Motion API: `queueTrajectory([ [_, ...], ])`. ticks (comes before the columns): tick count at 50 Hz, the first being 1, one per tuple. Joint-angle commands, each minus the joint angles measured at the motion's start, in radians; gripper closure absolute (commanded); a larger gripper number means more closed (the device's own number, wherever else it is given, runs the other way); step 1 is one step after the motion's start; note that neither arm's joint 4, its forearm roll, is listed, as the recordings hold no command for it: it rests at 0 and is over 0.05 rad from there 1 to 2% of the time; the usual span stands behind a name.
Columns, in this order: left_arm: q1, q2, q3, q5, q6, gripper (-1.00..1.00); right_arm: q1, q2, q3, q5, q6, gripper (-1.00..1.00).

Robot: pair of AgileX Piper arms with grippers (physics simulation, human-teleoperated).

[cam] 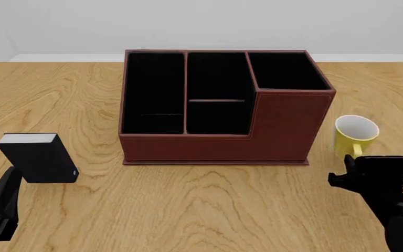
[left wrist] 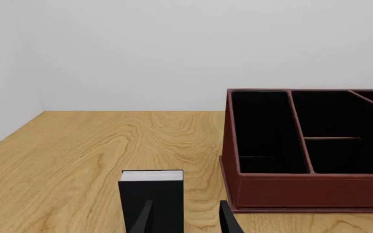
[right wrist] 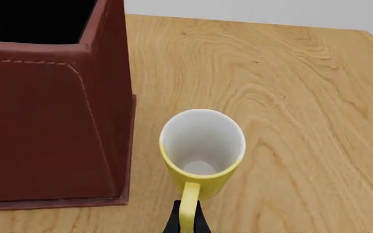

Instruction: Pick up the yellow and white mug and place it to the right of the caddy.

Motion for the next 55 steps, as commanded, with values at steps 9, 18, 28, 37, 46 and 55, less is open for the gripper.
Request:
queueTrajectory([
  [9, 0.000, 0.000, 0.000, 0.000, 0.000, -1.00, -0.004, 0.039, -0.015, -0.013, 0.009, 1.00],
  [18, 0.000, 0.000, 0.000, 0.000, 0.000, -1.00, -0.010, 0.051, -0.020, -0.013, 0.013, 1.00],
  [28, 0.000, 0.000, 0.000, 0.000, 0.000, -1.00, -0.012, 0.057, -0.020, -0.014, 0.009, 1.00],
  [37, 0.000, 0.000, 0.000, 0.000, 0.000, -1.00, -0.015, 0.070, -0.027, -0.013, 0.010, 1.00],
  [46, 0.000, 0.000, 0.000, 0.000, 0.000, -1.00, -0.019, 0.095, -0.034, -0.014, 0.007, 1.00],
  [55, 0.000, 0.000, 0.000, 0.000, 0.000, -1.00, -0.021, 0.109, -0.037, -0.014, 0.004, 1.00],
])
